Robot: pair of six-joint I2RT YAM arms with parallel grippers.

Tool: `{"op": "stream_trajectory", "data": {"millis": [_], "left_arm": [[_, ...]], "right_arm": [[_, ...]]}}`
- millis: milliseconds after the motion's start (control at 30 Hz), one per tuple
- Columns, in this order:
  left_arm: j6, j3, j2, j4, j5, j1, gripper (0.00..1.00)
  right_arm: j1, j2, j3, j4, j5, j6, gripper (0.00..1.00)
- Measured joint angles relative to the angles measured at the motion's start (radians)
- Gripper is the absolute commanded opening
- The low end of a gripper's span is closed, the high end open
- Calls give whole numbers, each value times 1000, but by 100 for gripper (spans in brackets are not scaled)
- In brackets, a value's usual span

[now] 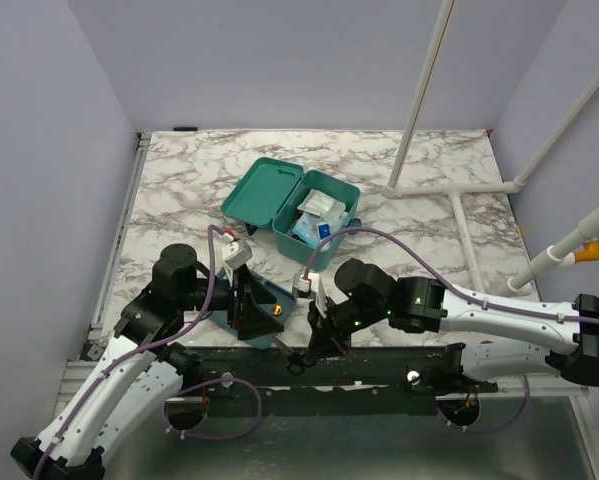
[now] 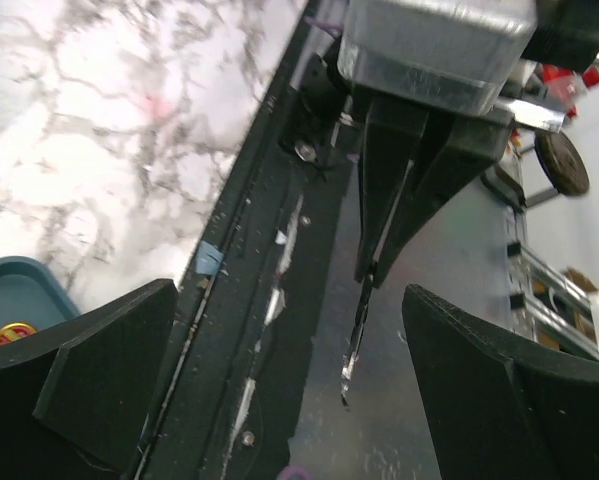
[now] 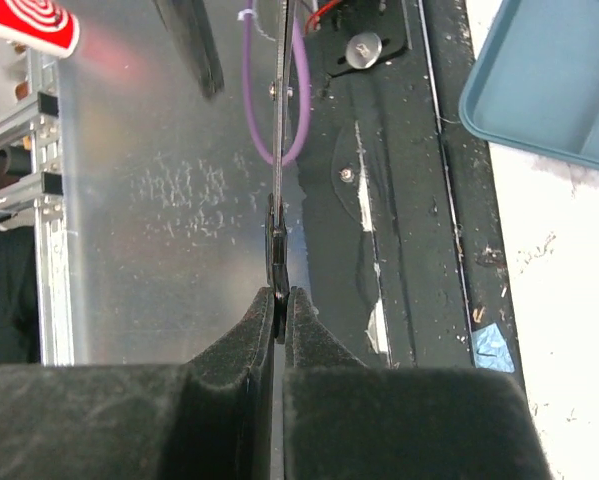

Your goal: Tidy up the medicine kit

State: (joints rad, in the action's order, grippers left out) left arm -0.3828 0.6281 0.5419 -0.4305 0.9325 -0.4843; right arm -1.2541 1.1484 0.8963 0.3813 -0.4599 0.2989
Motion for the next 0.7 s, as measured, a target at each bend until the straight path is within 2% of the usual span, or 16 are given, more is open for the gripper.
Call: {"op": "stream_trajectory", "data": {"millis": [200,700], "left_arm": [[35,20,32,-40,22,-105,97],[77,37,23,-84,33,-181,80]], "right_arm": [[18,35,66,86,-60,-76,1],[52,39,77,200,-151,-137,1]]}}
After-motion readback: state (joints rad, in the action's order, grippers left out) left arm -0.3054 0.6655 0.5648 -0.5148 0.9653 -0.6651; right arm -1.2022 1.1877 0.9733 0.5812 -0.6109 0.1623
